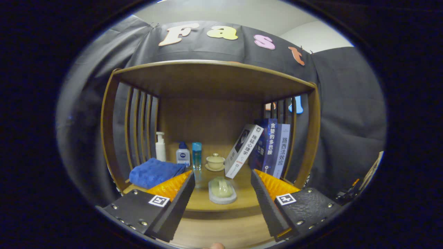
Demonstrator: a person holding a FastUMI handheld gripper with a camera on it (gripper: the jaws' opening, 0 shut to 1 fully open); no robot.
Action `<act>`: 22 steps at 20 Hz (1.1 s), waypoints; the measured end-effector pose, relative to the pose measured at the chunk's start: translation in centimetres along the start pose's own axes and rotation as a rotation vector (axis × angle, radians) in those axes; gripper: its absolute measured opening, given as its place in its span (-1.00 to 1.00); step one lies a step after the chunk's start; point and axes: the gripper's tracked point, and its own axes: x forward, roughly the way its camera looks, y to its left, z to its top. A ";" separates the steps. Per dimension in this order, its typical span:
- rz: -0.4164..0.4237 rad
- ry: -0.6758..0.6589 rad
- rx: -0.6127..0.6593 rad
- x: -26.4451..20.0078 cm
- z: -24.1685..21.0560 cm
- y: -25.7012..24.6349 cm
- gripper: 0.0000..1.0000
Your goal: Pull open the drawer, take out the items inside it, and place them on the countertop above the cabinet.
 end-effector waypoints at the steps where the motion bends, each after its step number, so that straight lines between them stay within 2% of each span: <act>1: 0.004 -0.001 0.001 -0.8 -0.5 0.2 0.93; 12: 0.005 -0.021 0.078 -8.2 -6.1 0.0 0.92; 22: 0.011 0.073 0.112 -10.4 -12.6 -0.4 0.93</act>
